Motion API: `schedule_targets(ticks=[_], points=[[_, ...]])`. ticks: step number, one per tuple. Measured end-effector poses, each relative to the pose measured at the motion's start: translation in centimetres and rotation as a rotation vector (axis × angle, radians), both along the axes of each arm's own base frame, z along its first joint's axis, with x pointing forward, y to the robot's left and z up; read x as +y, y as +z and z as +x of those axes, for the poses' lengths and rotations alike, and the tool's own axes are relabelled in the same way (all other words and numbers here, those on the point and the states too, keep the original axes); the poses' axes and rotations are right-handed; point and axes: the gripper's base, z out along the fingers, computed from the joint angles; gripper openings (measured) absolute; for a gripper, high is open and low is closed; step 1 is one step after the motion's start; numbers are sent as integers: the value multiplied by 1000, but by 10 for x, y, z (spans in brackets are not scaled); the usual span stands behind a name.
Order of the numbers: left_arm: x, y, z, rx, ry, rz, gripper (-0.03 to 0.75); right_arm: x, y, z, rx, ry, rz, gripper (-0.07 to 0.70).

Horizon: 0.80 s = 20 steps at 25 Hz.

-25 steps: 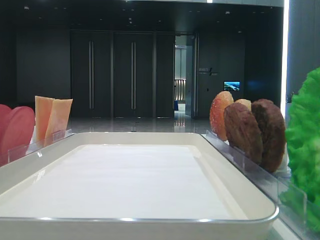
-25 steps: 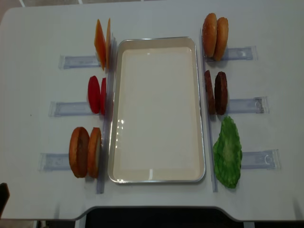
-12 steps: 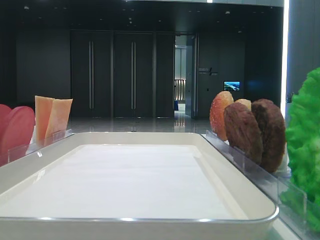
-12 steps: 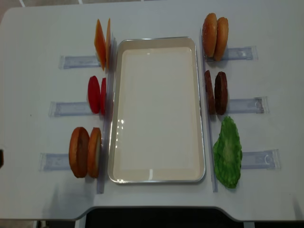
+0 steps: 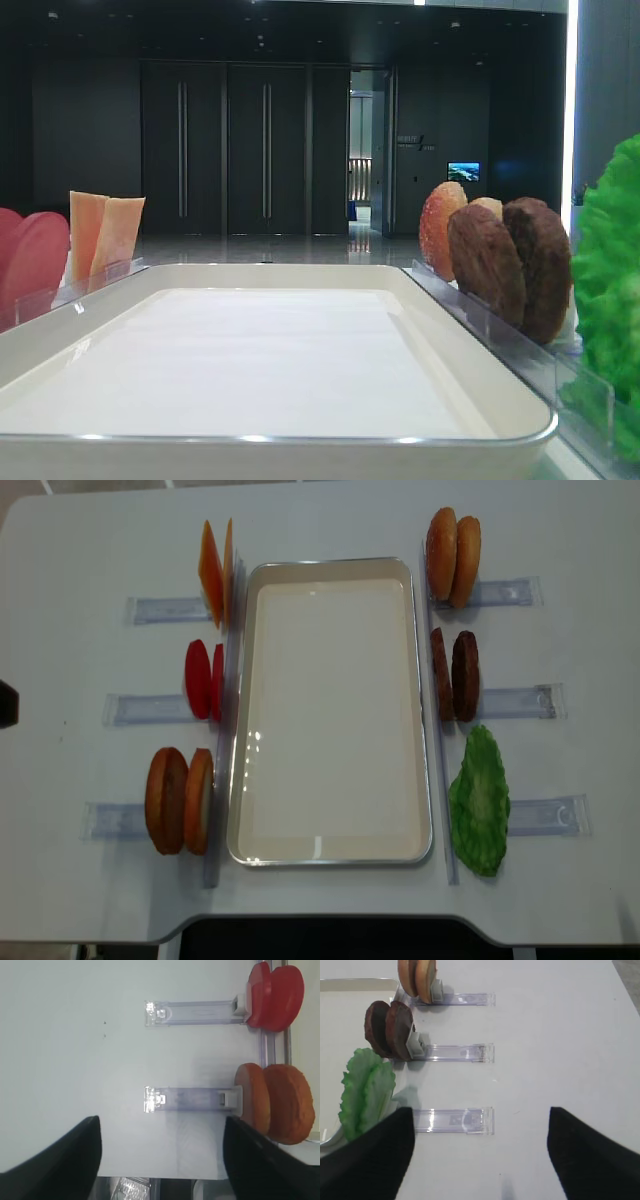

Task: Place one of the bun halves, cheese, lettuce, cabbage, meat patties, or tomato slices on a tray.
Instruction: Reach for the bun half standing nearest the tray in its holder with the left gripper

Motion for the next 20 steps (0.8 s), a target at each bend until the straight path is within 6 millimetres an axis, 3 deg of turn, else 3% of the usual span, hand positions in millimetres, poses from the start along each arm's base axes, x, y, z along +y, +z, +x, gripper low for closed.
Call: schedule_targets(ticks=[4, 12, 20], points=[[-2, -3, 17, 38, -3, -20, 576, 0, 0, 0, 0, 0, 0, 524], [-3, -12, 32, 86, 70, -49, 576, 0, 0, 0, 0, 0, 0, 524], [-36, -15, 32, 89, 23, -82, 576, 0, 0, 0, 0, 0, 0, 524]])
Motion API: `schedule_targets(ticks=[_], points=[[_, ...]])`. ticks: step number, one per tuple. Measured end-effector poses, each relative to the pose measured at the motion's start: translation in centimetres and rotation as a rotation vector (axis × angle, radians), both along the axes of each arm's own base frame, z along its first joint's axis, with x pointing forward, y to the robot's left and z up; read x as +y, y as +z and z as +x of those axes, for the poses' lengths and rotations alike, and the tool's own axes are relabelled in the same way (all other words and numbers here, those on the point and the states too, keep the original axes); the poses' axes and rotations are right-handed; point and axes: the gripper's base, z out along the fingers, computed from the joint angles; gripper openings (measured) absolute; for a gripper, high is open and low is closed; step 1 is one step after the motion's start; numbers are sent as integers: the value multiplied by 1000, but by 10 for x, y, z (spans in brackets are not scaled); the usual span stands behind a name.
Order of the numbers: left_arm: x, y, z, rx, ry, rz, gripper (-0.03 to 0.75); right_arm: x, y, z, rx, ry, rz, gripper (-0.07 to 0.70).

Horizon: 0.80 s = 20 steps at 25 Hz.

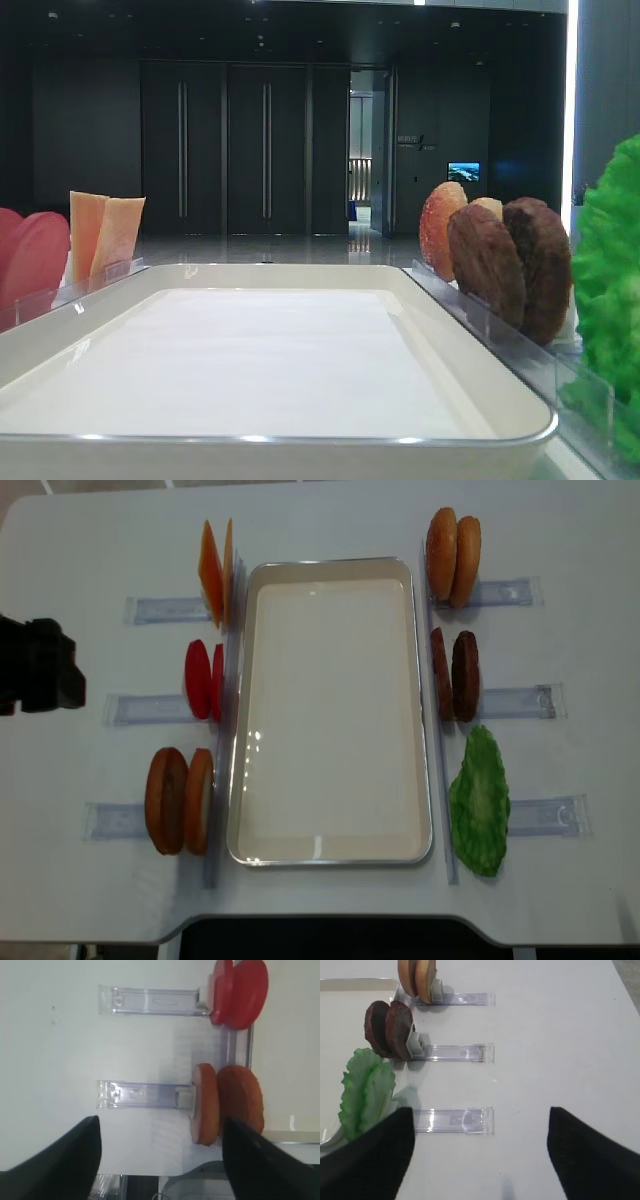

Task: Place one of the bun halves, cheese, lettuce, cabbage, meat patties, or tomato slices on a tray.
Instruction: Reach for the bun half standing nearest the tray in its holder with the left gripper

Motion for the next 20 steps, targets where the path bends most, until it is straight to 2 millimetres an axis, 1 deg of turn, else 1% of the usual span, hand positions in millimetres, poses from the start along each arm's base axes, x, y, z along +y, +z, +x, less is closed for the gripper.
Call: schedule_targets(ticks=[1, 9, 16, 20], points=[[-10, -4, 1, 15, -3, -13, 576, 0, 0, 0, 0, 0, 0, 524], [-56, -32, 2, 116, -35, -8, 576, 0, 0, 0, 0, 0, 0, 524], [-87, -52, 5, 181, -53, 33, 576, 0, 0, 0, 0, 0, 0, 524], [-98, -62, 8, 210, -52, 50, 576, 0, 0, 0, 0, 0, 0, 524]])
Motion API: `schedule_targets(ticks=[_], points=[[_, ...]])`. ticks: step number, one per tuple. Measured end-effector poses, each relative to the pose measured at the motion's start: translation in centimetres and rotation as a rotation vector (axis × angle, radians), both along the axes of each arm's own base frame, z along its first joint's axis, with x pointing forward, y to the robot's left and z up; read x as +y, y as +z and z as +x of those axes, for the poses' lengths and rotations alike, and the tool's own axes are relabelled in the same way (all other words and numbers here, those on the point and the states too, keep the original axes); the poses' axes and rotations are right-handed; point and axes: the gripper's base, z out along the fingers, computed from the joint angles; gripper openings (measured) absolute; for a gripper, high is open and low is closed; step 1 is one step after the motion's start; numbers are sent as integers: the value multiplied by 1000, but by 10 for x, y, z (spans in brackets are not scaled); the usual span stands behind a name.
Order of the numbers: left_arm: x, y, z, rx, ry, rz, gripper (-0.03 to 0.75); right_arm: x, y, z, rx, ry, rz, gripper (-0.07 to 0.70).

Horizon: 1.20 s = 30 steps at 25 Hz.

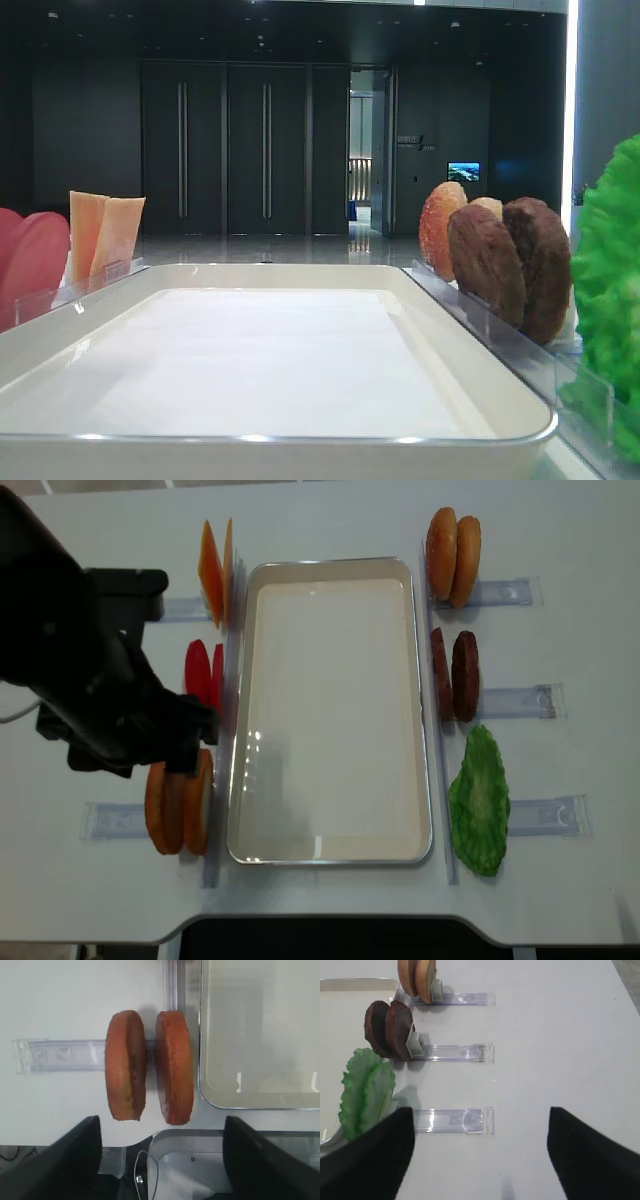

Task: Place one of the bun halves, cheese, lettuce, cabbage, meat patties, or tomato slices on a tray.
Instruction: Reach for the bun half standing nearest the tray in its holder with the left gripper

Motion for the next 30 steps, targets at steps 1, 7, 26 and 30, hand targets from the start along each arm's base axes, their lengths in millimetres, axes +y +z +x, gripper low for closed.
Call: schedule_targets(ticks=[1, 7, 26, 30], points=[[-1, -2, 1, 8, 3, 3, 576, 0, 0, 0, 0, 0, 0, 524], [-11, -10, 2, 34, -1, 10, 576, 0, 0, 0, 0, 0, 0, 524], [-25, -41, 20, 69, 3, 62, 576, 0, 0, 0, 0, 0, 0, 524], [-29, -51, 25, 83, 1, 73, 576, 0, 0, 0, 0, 0, 0, 524]])
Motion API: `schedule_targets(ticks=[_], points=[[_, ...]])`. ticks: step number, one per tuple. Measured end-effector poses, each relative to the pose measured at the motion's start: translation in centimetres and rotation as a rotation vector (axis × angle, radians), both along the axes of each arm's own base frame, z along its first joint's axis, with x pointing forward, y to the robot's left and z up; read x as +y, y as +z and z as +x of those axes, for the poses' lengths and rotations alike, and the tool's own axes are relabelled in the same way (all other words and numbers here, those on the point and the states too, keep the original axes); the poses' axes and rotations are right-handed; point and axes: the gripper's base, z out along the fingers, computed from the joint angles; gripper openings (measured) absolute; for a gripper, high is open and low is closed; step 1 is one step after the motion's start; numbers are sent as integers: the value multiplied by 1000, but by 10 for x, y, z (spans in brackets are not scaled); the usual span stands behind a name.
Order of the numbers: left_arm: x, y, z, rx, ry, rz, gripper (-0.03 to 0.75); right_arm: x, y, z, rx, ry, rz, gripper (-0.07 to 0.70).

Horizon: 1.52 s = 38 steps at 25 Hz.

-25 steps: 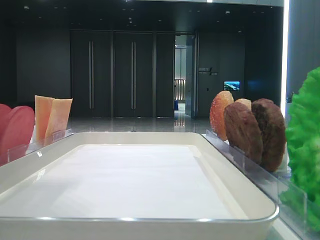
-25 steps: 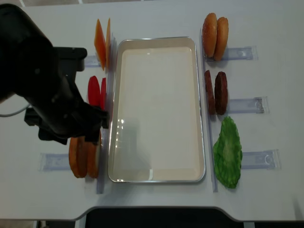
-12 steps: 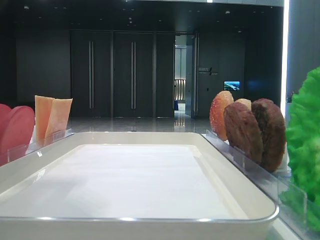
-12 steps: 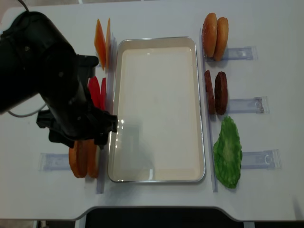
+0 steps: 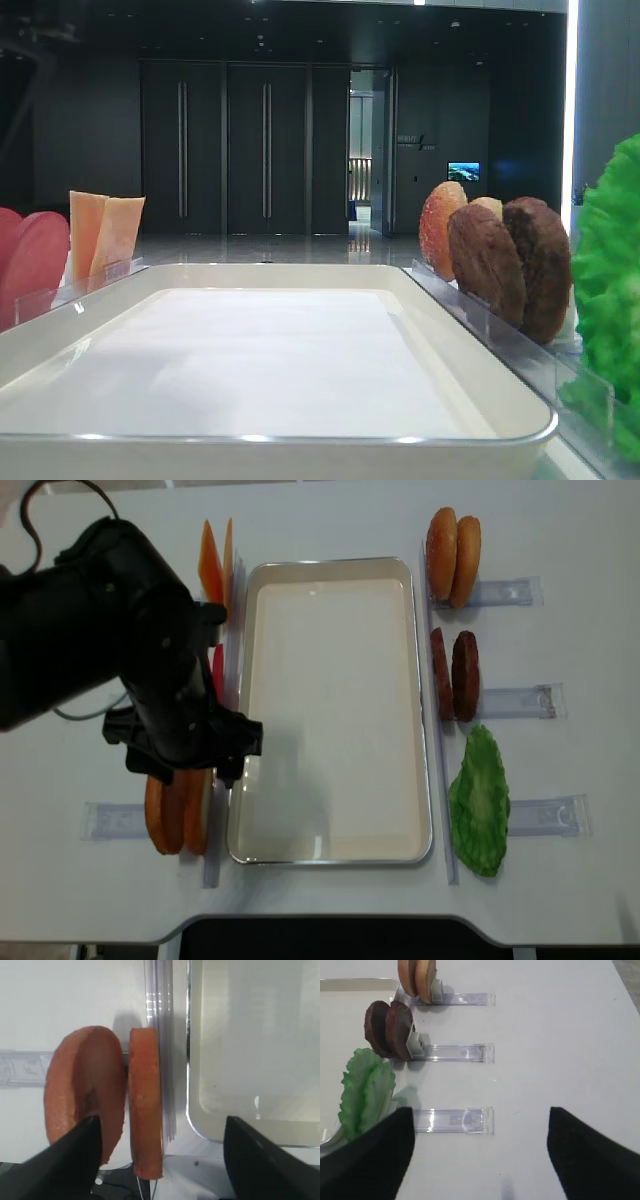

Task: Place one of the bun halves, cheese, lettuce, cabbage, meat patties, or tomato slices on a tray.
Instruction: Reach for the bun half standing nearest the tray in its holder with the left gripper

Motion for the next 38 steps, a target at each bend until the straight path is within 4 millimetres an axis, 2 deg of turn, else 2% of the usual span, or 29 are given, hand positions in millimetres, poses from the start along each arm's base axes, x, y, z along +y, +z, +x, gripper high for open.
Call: schedule_targets(ticks=[18, 30, 38], points=[[-7, -23, 5, 79, -18, 41, 565, 0, 0, 0, 0, 0, 0, 524], [-4, -23, 4, 99, -39, 81, 370, 0, 0, 0, 0, 0, 0, 524], [-1, -23, 3, 118, -58, 107, 141, 0, 0, 0, 0, 0, 0, 524]])
